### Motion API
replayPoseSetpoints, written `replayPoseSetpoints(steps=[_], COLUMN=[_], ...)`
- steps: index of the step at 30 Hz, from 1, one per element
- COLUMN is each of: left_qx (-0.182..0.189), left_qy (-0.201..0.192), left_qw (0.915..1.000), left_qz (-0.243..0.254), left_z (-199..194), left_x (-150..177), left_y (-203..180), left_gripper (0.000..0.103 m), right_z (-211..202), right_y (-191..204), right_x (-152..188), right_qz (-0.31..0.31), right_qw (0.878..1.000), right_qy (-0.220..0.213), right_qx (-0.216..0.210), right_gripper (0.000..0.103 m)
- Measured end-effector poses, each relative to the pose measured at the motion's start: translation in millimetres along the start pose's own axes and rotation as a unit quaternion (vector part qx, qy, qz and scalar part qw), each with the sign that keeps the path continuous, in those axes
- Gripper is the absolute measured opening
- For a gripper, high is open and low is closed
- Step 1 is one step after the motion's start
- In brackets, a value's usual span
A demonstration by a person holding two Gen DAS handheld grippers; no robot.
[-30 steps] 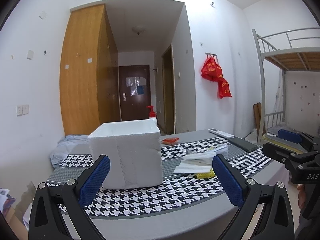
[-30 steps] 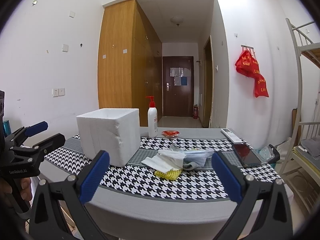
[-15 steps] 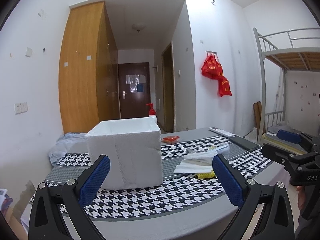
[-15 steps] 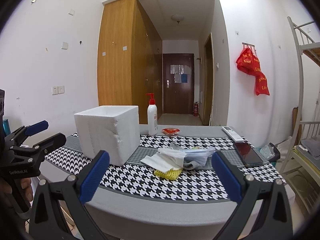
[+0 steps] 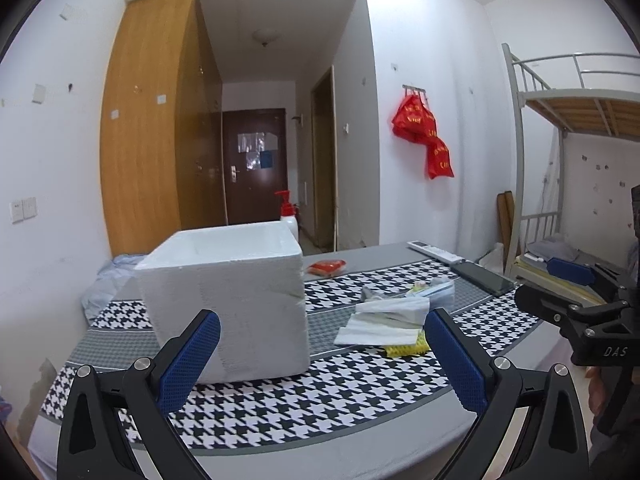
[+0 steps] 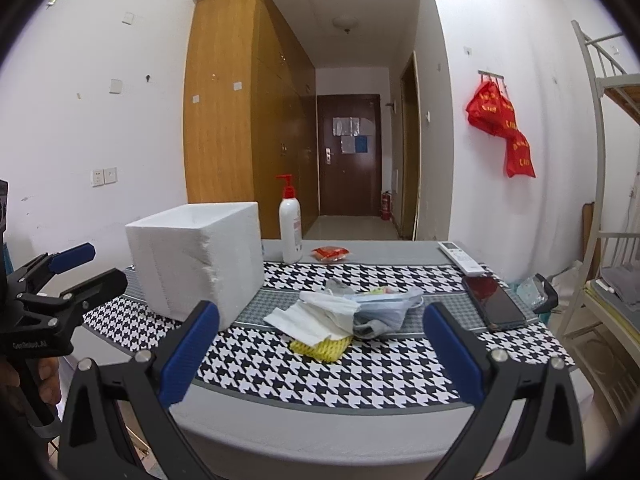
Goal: Organize soft objects
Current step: 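Move both tools toward the pile of soft items on the runner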
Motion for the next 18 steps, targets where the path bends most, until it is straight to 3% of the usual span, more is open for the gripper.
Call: replayPoseSetpoints(steps=[18], left_qx=[0.031], left_qy=[0.060], left_qw=[0.9977], left_qz=[0.012], left_z=[55], left_x=[5], left_y=[-25], left_gripper=[0.102], right_z=[47], right_y=[-30], right_x=[5], right_qz=[0.006], right_qw=[0.999], right_qy=[0.044], right_qx=[0.009], right_gripper=[0.103])
Point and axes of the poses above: each gripper's, at about its wrist camera, not at the fingertips, and z roughly the way its jaws point, y to its left, x to its underside, the point moved 8 cm from there along z, roughly the way its jaws point, and after that the axes turned 15 degrees about -z, right-handed, at the moved point
